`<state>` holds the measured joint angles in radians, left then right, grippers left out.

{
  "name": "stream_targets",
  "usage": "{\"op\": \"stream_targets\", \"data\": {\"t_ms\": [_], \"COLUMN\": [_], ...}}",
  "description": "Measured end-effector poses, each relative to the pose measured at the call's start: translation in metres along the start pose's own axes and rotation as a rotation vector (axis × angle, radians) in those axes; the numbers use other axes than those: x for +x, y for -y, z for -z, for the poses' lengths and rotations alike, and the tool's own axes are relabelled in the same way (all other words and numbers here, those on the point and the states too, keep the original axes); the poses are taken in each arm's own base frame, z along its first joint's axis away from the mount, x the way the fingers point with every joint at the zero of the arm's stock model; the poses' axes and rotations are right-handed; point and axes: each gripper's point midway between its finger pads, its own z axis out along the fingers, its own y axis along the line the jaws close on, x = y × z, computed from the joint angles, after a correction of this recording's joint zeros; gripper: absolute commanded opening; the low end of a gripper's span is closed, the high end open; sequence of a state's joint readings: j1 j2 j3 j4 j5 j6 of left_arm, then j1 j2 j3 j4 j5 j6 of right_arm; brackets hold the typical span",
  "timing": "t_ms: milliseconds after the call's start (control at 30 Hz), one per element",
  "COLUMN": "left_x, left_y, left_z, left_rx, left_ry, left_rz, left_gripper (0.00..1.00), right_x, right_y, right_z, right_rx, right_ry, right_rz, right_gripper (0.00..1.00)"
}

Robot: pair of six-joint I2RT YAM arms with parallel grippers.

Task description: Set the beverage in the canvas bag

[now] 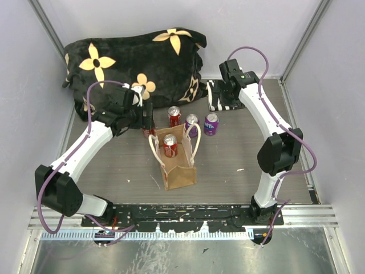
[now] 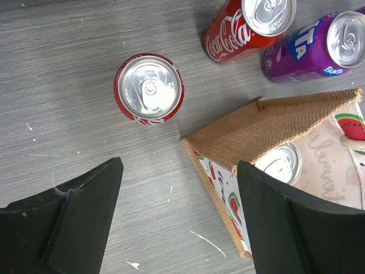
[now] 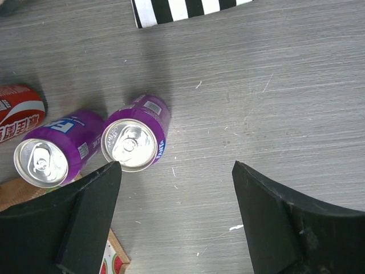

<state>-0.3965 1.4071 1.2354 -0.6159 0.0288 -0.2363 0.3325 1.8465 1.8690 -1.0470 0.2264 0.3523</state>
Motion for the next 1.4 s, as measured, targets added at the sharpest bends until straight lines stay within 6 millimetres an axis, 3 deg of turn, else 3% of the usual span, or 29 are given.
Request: {"op": "stream_targets", "data": {"t_ms": [433, 1067, 1400], "left_x": [0.003, 0.005, 0.005], "left_y": [0.0, 0.0, 0.0], "left_z": [0.0, 0.001, 0.001], "left_rx": [0.005, 0.007, 0.008], "left_ry": [-0.001, 0.0, 0.0], "left_rz": [0.0, 0.0, 0.001], "left_gripper": [0.89, 0.89, 0.89], "right_x": [0.025, 0.046, 0.057], "right_y": [-0.025, -0.036, -0.039], "right_z": [-0.044, -0.065, -0.081], "right_rx": [-0.095, -0.14, -0.14], "right_ry": [-0.162, -0.245, -0.282], "right_rz": [0.042, 0.055, 0.06], "right_gripper": [0.83, 0.87, 0.77]}}
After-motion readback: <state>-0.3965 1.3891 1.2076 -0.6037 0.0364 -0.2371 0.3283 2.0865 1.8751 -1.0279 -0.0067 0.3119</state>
